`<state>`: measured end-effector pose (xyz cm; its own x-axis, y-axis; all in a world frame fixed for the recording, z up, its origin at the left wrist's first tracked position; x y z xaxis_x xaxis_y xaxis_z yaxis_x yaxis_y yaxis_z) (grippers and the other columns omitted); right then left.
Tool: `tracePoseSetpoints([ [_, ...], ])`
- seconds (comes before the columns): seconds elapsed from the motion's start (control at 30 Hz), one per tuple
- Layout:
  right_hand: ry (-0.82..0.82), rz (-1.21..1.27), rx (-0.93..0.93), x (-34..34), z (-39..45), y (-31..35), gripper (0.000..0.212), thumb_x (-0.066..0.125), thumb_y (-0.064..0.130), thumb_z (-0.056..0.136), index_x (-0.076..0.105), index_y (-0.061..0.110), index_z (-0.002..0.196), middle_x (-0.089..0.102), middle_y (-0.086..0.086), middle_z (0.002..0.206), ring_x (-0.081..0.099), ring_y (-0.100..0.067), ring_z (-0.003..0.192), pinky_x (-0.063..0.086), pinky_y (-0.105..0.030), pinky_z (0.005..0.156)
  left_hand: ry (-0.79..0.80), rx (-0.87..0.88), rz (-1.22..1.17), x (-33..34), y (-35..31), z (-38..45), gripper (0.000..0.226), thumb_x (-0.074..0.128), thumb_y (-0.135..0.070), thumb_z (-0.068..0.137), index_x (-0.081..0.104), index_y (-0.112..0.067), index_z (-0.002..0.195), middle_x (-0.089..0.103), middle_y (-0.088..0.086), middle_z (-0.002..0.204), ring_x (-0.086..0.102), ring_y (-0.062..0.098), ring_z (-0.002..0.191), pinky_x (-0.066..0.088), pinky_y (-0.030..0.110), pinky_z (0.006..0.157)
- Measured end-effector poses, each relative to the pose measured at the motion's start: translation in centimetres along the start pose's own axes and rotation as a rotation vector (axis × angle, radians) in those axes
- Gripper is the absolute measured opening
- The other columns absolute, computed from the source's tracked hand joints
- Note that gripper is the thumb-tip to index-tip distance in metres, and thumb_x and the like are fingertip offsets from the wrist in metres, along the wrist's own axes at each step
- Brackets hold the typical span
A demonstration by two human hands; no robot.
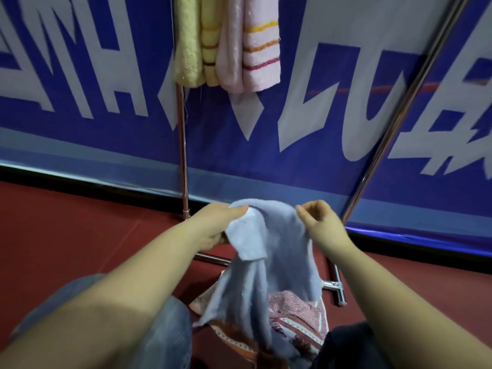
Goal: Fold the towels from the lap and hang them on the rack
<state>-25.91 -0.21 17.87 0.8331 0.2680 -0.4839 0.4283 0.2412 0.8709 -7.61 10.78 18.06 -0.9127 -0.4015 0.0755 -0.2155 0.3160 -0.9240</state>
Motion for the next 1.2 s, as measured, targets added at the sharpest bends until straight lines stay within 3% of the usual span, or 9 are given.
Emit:
tracePoseSetpoints([
  [0.17, 0.445, -0.017, -0.243, 2.8, -3.6, 2.9, 0.06, 0.085, 0.032, 0.063, 0.049, 0.027, 0.11, 0.057, 0.01, 0.106, 0.055, -0.006, 0.1, 0.045, -0.022, 0.092, -0.098, -0.161, -0.176, 0.3, 0.7, -0.1, 0.014, 0.049, -0.014, 0.095, 0.059, -0.005, 0.098, 0.062, 0.01, 0.083, 0.06, 0.018, 0.074, 0.05, 0.037, 0.08],
  [0.3, 0.474, -0.397, -0.386, 4.2, -4.2, 2.7, 0.1, 0.086, 0.041, 0.058, 0.029, 0.025, 0.139, 0.043, 0.008, 0.135, 0.045, -0.009, 0.123, 0.041, -0.029, 0.101, -0.157, -0.189, -0.298, -0.2, 0.7, 0.5, 0.032, 0.045, -0.014, 0.097, 0.054, 0.001, 0.124, 0.065, 0.016, 0.101, 0.064, 0.026, 0.092, 0.047, 0.036, 0.083],
  [0.43, 0.311, -0.443, -0.423, 5.7, -3.6, 2.0, 0.08, 0.076, 0.032, 0.072, 0.031, 0.024, 0.138, 0.047, 0.005, 0.134, 0.05, -0.016, 0.121, 0.045, -0.034, 0.094, -0.196, -0.21, -0.443, -0.1, 0.1, 0.9, 0.036, 0.043, -0.011, 0.097, 0.047, -0.002, 0.132, 0.057, 0.018, 0.128, 0.055, 0.03, 0.12, 0.045, 0.037, 0.083],
  [0.67, 0.182, -0.25, -0.389, 5.4, -2.2, 2.3, 0.013, 0.065, 0.021, 0.085, 0.063, 0.024, 0.097, 0.069, 0.012, 0.09, 0.066, -0.013, 0.088, 0.05, -0.03, 0.077, -0.187, -0.165, -0.4, -0.8, -0.2, 2.1, 0.014, 0.046, -0.01, 0.095, 0.055, -0.004, 0.105, 0.069, 0.009, 0.061, 0.065, 0.02, 0.057, 0.05, 0.034, 0.078],
  [0.77, 0.316, -0.182, -0.34, 4.6, -1.4, 3.4, 0.005, 0.073, 0.025, 0.08, 0.069, 0.023, 0.081, 0.067, 0.007, 0.07, 0.062, -0.01, 0.067, 0.05, -0.031, 0.069, -0.279, -0.133, -0.074, -1.6, 0.2, 3.2, 0.024, 0.057, -0.015, 0.09, 0.059, 0.002, 0.107, 0.066, 0.018, 0.091, 0.063, 0.027, 0.075, 0.052, 0.04, 0.079],
  [0.9, 0.595, 0.007, -0.186, 2.9, -1.4, 4.6, 0.012, 0.076, 0.023, 0.075, 0.07, 0.013, 0.07, 0.067, -0.018, 0.07, 0.052, -0.014, 0.066, 0.045, -0.03, 0.066, -0.245, 0.011, 0.751, -1.9, 0.2, 3.3, 0.021, 0.068, -0.022, 0.078, 0.063, -0.006, 0.066, 0.054, 0.008, 0.061, 0.049, 0.021, 0.062, 0.043, 0.028, 0.061],
  [1.03, 0.553, 0.129, -0.133, 1.9, -1.4, 4.8, 0.017, 0.066, 0.016, 0.085, 0.067, 0.002, 0.075, 0.062, -0.009, 0.071, 0.051, -0.013, 0.067, 0.042, -0.025, 0.064, -0.088, 0.077, 1.003, -0.8, 1.0, 3.2, 0.034, 0.052, -0.004, 0.085, 0.049, -0.013, 0.052, 0.055, 0.002, 0.052, 0.047, 0.021, 0.059, 0.035, 0.02, 0.052],
  [1.1, 0.523, 0.167, -0.106, 1.7, -1.4, 4.7, 0.023, 0.062, 0.017, 0.088, 0.065, -0.004, 0.079, 0.057, -0.011, 0.072, 0.047, -0.016, 0.068, 0.038, -0.029, 0.065, -0.058, 0.125, 0.897, 0.0, 0.5, 3.0, 0.031, 0.048, -0.024, 0.092, 0.059, -0.016, 0.065, 0.065, 0.009, 0.076, 0.058, 0.023, 0.076, 0.042, 0.026, 0.069],
  [1.2, 0.5, 0.16, -0.12, 1.5, -1.2, 4.5, 0.025, 0.06, 0.019, 0.09, 0.063, -0.005, 0.082, 0.053, -0.011, 0.072, 0.043, -0.016, 0.069, 0.037, -0.026, 0.062, 0.118, 0.107, 0.305, 1.4, -0.3, 2.5, 0.054, 0.034, -0.057, 0.09, 0.07, -0.017, 0.085, 0.069, 0.003, 0.091, 0.062, 0.015, 0.086, 0.043, 0.03, 0.087],
])
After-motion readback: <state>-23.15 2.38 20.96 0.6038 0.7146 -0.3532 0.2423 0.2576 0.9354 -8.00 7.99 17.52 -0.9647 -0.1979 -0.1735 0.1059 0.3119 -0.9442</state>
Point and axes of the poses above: each hand's wrist, its own z-axis towards the middle knuckle, its own x-axis out of the palm, y = z × x, the point moved 2 cm from there along z, towards the middle knuckle
